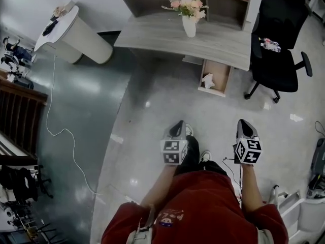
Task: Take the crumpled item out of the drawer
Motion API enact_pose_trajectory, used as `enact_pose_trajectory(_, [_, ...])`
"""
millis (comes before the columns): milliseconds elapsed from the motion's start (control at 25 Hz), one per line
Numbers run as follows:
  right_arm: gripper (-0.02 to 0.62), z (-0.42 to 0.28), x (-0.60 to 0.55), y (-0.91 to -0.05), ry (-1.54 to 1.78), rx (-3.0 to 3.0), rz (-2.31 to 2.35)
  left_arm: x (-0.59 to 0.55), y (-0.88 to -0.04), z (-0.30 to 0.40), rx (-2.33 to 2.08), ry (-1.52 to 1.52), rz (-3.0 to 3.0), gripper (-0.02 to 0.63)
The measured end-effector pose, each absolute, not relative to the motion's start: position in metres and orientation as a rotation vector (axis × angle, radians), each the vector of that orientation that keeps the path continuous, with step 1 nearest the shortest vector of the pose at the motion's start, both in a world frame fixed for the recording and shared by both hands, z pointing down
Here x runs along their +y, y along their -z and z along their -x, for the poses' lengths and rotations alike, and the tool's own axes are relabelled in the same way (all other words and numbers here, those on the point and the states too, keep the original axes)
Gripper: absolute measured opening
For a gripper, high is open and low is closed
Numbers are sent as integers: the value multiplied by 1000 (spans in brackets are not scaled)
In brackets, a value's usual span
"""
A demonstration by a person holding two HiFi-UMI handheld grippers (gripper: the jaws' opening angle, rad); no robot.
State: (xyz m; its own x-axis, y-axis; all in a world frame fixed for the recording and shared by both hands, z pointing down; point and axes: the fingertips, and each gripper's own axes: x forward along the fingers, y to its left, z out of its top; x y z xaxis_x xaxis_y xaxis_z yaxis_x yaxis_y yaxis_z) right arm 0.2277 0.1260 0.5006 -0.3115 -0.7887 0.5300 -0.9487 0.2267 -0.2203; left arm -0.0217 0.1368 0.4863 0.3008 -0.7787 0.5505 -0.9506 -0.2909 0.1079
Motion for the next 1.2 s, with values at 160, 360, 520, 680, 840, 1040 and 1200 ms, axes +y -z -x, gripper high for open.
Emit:
enact_pose_trajectory(160, [0,-215,92,-497,-718,-2197,-1619,102,-484,34,-1541,-540,-2166,-3])
enact_pose_trajectory(360, [0,-191,44,-492,-694,-2195,-1624,51,-482,58,-1539,-522,-2187,-3])
enact_pose_trajectory(520, [0,-173,6,-488,-643,-2152,-1643,9,-483,80,-1530,-505,-2194,-3])
enact_pose_trajectory(680, [1,-152,-30,-482,-628,-2125,-1663,-33,-480,104,-1518,-480,-2199,-3])
enact_pose_trajectory(840, [0,-133,-61,-473,-615,-2122,-1677,-67,-477,125,-1503,-477,-2204,-3])
enact_pose_trajectory(1040, [0,-117,-94,-471,-612,-2109,-1694,-105,-479,142,-1489,-498,-2225,-3])
enact_pose_trajectory(1200, [0,-100,-117,-470,-600,-2104,-1690,-126,-478,159,-1490,-484,-2223,-3])
